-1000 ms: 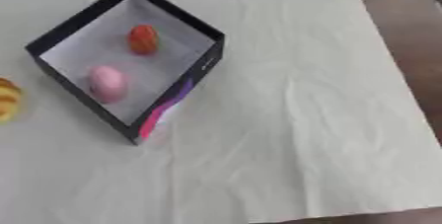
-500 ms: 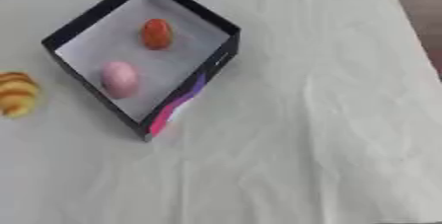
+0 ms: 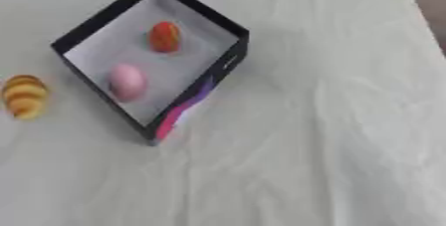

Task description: Pick up objects on the table and place them in the box.

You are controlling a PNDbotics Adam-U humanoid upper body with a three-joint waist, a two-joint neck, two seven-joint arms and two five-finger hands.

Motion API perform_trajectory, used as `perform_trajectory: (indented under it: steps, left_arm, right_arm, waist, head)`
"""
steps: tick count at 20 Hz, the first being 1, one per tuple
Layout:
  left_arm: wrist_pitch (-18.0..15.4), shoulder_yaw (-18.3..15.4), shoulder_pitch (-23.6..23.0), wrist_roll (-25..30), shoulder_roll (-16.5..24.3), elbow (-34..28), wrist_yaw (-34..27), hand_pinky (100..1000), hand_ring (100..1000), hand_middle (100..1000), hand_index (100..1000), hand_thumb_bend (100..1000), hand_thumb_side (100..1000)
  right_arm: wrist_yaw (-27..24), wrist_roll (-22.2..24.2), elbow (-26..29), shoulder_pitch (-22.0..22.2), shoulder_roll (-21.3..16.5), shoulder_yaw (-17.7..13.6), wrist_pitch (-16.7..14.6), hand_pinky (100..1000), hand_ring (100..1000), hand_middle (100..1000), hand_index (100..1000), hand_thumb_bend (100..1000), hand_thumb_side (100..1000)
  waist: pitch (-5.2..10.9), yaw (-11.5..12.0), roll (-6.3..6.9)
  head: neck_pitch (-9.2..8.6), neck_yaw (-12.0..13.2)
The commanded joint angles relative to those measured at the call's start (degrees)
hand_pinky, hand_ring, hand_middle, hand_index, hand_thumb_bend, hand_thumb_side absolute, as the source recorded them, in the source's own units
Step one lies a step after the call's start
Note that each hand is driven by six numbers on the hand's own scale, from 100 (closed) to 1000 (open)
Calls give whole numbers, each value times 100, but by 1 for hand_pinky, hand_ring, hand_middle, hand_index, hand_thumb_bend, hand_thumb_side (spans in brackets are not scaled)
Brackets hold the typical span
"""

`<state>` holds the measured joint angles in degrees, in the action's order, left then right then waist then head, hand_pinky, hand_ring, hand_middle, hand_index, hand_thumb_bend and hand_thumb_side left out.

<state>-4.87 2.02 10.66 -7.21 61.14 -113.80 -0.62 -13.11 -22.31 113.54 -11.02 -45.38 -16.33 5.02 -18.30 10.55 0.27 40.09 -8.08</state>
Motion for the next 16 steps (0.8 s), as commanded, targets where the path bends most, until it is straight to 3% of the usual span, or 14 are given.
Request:
perform_trajectory:
  steps: [1, 7, 16]
  left_arm:
    - [89, 84, 27, 270, 656, -79, 274, 848, 910, 905, 919, 369, 624]
    - [198, 199, -160, 790, 1427, -46, 791, 866, 938, 932, 921, 379, 613]
    - [728, 585, 165, 1586, 1489, -17, 737, 876, 945, 936, 907, 470, 493]
  right_arm:
    - [-30, -109, 105, -2, -47, -135, 66, 892, 832, 682, 836, 100, 493]
    - [-115, -203, 105, 19, 54, -163, 171, 890, 827, 676, 831, 100, 509]
    - [-148, -262, 104, 22, 98, -190, 283, 891, 827, 674, 830, 100, 531]
  waist:
    - [12, -18, 67]
    - [1, -59, 10]
    - [-5, -118, -2]
  head:
    - [-67, 88]
    - [-71, 189]
    - [-85, 331]
